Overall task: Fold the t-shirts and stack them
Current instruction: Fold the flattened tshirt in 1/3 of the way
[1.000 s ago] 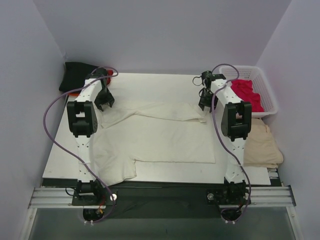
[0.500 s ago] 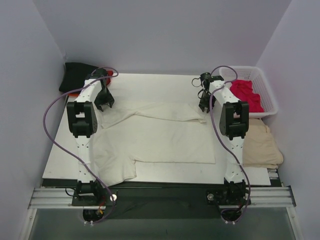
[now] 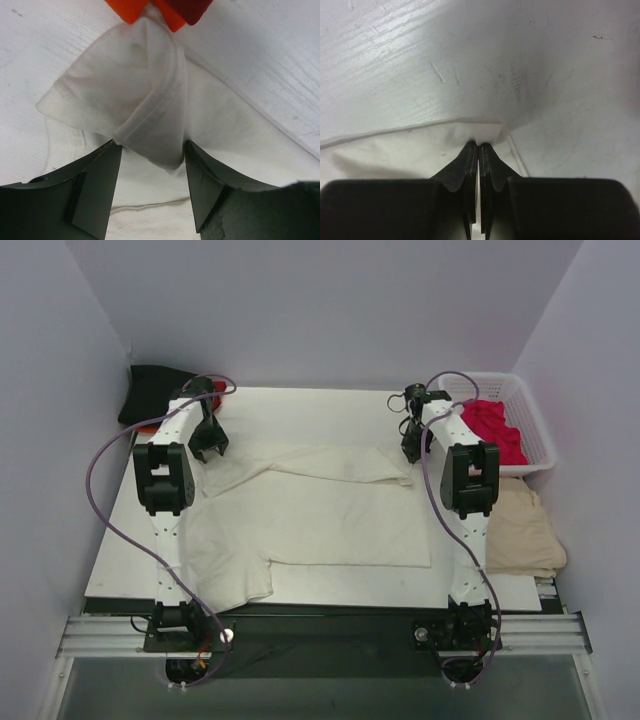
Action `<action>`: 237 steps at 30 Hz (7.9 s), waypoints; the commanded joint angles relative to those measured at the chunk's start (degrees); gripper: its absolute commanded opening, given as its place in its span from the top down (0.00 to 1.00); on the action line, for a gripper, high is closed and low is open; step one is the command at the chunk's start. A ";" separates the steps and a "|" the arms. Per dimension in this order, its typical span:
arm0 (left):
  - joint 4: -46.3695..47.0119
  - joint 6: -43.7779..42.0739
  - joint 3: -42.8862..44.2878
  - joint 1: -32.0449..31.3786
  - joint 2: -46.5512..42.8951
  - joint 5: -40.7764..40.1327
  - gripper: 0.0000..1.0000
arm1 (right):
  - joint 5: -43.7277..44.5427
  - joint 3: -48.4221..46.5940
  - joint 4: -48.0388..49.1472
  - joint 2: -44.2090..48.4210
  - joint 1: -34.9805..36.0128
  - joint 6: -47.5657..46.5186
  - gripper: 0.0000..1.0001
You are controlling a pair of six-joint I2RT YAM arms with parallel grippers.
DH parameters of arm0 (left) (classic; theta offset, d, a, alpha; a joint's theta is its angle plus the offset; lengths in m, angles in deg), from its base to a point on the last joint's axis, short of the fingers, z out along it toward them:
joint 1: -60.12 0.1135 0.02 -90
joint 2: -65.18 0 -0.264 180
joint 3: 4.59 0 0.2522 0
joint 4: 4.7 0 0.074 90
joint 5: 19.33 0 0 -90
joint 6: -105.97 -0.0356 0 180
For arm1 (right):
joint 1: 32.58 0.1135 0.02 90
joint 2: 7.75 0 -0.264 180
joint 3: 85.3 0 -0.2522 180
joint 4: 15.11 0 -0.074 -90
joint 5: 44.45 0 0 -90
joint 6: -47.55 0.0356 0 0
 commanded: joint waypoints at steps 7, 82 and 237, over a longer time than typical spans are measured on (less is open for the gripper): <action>-1.86 -1.20 0.15 0.77 2.57 -2.51 0.36 | 2.70 -4.24 -2.03 2.23 -0.78 0.69 1.00; 2.71 -3.58 -8.02 0.77 -1.47 -1.19 0.37 | -1.86 13.86 0.26 12.26 -0.17 2.89 0.67; 5.26 -6.57 -16.37 -3.44 -15.89 -1.81 0.27 | 7.19 0.33 -5.36 6.73 9.32 3.94 0.47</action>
